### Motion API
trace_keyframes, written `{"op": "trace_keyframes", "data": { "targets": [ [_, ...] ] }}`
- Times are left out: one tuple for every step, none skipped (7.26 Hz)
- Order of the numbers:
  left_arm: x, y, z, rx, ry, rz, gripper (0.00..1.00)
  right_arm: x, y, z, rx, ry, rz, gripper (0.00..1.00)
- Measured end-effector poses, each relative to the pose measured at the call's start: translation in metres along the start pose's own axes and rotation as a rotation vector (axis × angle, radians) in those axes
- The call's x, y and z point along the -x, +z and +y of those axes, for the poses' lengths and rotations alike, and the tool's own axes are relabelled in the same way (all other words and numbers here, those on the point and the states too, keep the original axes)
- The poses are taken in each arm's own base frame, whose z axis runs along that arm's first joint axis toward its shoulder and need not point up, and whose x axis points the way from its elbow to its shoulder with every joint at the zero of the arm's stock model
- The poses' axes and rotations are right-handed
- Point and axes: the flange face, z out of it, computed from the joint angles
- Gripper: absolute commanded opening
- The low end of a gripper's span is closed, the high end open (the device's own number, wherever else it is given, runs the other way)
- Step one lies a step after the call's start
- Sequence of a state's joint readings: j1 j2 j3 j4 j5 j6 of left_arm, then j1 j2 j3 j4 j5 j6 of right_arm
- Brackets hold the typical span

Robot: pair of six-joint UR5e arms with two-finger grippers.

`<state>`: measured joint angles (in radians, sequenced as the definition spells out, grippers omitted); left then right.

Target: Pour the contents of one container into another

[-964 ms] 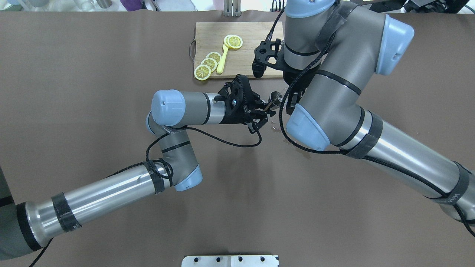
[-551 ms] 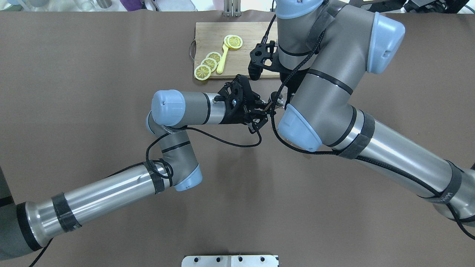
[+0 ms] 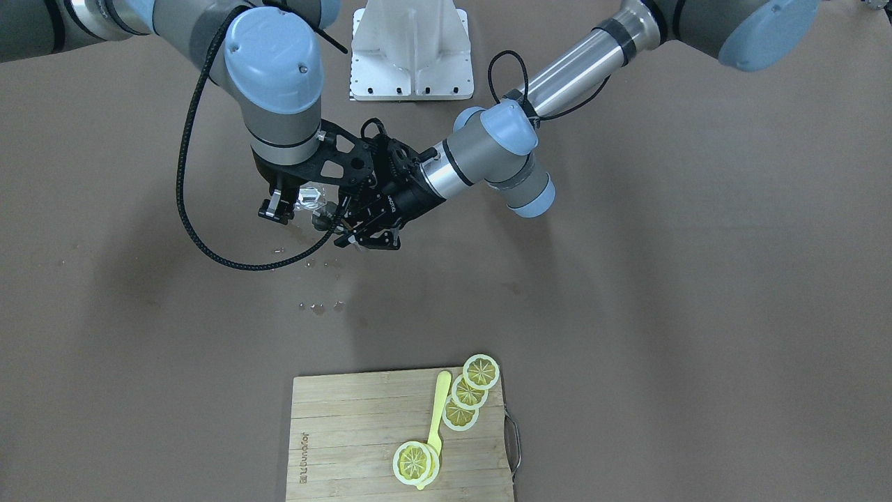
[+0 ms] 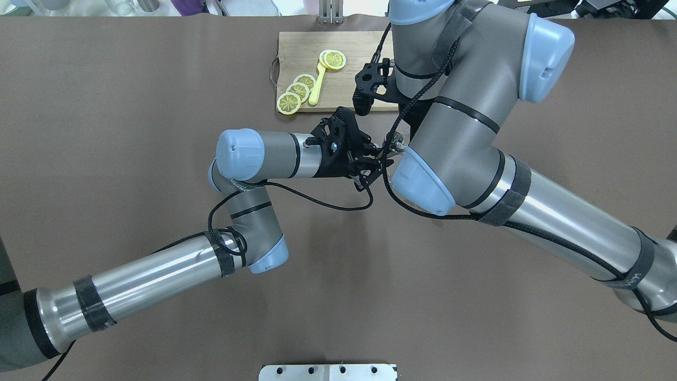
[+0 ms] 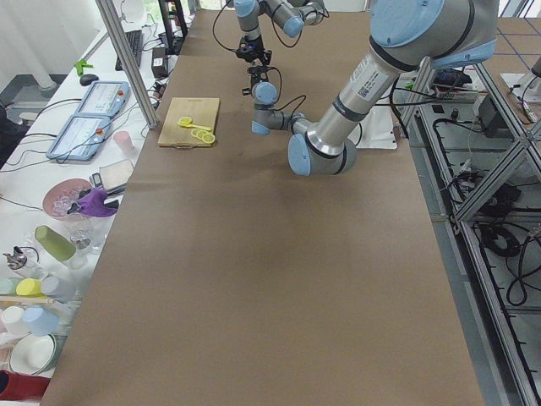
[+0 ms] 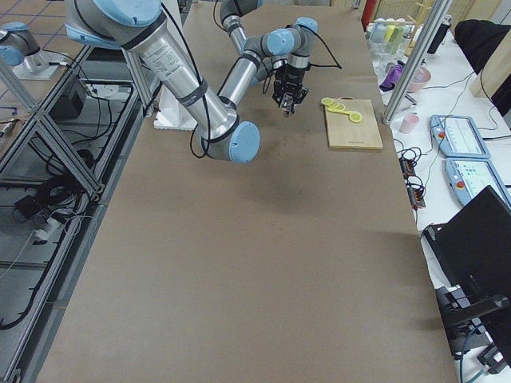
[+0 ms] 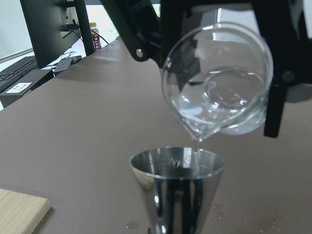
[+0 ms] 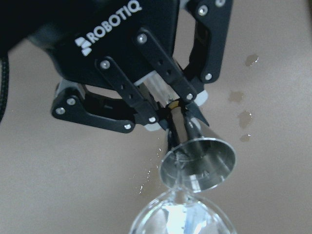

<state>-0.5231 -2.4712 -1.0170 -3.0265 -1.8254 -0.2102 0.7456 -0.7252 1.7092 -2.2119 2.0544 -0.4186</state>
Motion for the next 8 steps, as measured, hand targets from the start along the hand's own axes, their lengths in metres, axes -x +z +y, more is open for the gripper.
{"op": "trace_keyframes", "data": {
  "targets": [
    [0.0001,0.0001,-0.0001,0.000,0.000,0.000,0.00,0.0002,-0.0010,-0.0003,0.004,-0.002,0.001,0.00],
    [0.0002,0.0002,-0.0004,0.000,0.001,-0.001,0.00,0.0005,-0.0019,-0.0006,0.006,-0.003,0.002,0.00],
    [0.0005,0.0000,-0.0006,-0.001,0.002,-0.002,0.00,0.0007,-0.0026,-0.0008,0.008,-0.003,0.002,0.00],
    [0.0008,-0.0001,-0.0008,-0.001,0.002,-0.002,0.00,0.0008,-0.0027,-0.0006,0.011,-0.003,0.001,0.00],
    [0.0007,-0.0001,-0.0010,-0.001,0.002,-0.002,0.00,0.0008,-0.0030,-0.0006,0.012,-0.006,0.002,0.00],
    [0.0005,0.0000,-0.0009,-0.001,0.002,-0.001,0.00,0.0007,-0.0033,-0.0007,0.013,-0.012,0.004,0.00],
    [0.0003,0.0000,-0.0006,-0.001,0.002,-0.001,0.00,0.0005,-0.0037,-0.0008,0.012,-0.015,0.006,0.00],
    [0.0004,-0.0001,-0.0003,0.000,0.001,-0.001,0.00,0.0001,-0.0040,-0.0007,0.009,-0.019,0.009,0.00]
  ]
}}
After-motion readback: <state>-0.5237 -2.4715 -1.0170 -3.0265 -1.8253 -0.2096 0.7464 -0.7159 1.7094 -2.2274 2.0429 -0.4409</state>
